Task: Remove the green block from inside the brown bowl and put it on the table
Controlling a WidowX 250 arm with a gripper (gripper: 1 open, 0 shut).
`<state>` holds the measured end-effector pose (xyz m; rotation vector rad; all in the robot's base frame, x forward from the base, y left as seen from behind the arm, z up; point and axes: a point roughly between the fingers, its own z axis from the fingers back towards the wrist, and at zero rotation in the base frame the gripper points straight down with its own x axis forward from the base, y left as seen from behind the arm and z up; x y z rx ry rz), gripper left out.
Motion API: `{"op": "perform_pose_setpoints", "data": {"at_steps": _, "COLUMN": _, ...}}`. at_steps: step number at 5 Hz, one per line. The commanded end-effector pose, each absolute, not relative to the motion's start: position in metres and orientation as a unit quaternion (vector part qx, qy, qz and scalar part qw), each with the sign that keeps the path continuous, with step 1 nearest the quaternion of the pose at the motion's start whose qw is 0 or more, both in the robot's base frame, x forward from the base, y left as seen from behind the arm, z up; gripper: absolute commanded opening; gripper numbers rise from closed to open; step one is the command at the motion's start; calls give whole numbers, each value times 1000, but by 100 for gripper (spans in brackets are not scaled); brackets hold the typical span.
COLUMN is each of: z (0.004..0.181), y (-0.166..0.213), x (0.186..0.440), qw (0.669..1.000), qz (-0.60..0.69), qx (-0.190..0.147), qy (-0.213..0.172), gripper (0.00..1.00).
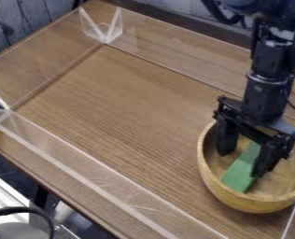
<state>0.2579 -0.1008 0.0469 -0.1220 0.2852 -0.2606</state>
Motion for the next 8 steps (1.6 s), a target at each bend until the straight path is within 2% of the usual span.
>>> {"op": "perform_pose_setpoints", "data": {"at_steps": 1, "z": 50, "y": -105, "x": 270, "qw": 984, "qz": -116, "qx": -66, "qy": 120, "gripper": 100}}
{"op": "perform_pose_setpoints", "data": {"at_steps": 2, "z": 40, "y": -107, "x": 272, "qw": 985, "qz": -104, "qx": -66, "qy": 124, "gripper": 100}}
{"op": "perform_pose_setpoints", "data": {"at_steps": 4, "z": 28, "y": -121, "x": 267, "qw": 982, "qz": -150, "qx": -44, "qy": 104, "gripper": 100}}
{"op": "perform_pose_setpoints", "data": {"at_steps": 5, "z": 29, "y": -112, "x": 264, "qw": 982, "qz": -144, "qx": -54, "qy": 112, "gripper": 0}}
{"op": "perform_pose_setpoints", "data": {"at_steps": 8, "z": 48, "y": -102, "x": 264, "qw": 980, "qz": -135, "qx": -87, "qy": 115, "gripper": 0}}
